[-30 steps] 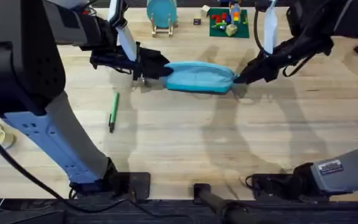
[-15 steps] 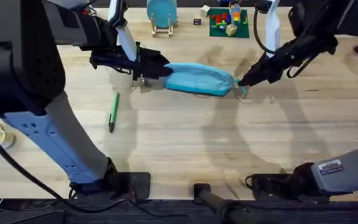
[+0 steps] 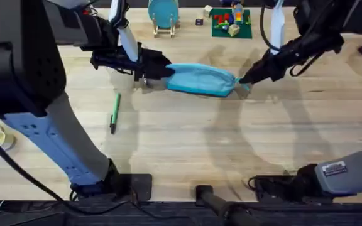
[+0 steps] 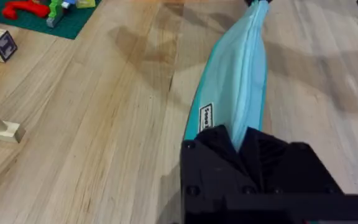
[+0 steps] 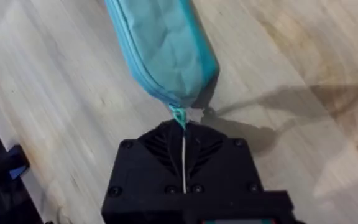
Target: Unzip the bag, pick up the pens from the table one at a time and place them inside, then zip the bag closed.
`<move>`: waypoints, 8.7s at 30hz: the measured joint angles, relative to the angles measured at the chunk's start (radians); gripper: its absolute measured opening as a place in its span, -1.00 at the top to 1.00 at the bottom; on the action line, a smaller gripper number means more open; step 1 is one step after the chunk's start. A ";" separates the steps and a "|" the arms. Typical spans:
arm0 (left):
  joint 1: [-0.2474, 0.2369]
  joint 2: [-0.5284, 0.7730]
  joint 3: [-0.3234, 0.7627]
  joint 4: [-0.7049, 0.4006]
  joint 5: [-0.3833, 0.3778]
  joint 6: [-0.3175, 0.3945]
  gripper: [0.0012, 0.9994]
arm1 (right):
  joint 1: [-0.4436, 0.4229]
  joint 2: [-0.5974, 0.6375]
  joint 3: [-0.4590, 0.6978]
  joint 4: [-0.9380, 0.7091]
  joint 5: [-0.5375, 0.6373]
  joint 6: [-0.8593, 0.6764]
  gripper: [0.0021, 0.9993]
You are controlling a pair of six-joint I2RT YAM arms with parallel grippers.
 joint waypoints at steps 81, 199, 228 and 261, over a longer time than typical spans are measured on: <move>0.005 0.000 0.000 0.000 -0.003 0.000 0.92 | 0.390 0.015 0.191 0.278 0.008 0.045 0.94; 0.014 -0.564 0.066 -0.273 -0.475 -0.351 -0.99 | 0.213 -0.268 0.197 0.194 -0.047 0.463 -1.00; 0.015 -0.824 0.066 -0.420 -0.556 -0.758 -0.99 | 0.162 -0.483 0.197 -0.139 0.052 0.170 -0.09; 0.015 -0.824 0.066 -0.408 -0.556 -0.768 -0.99 | 0.162 -0.484 0.197 -0.189 0.059 0.091 0.94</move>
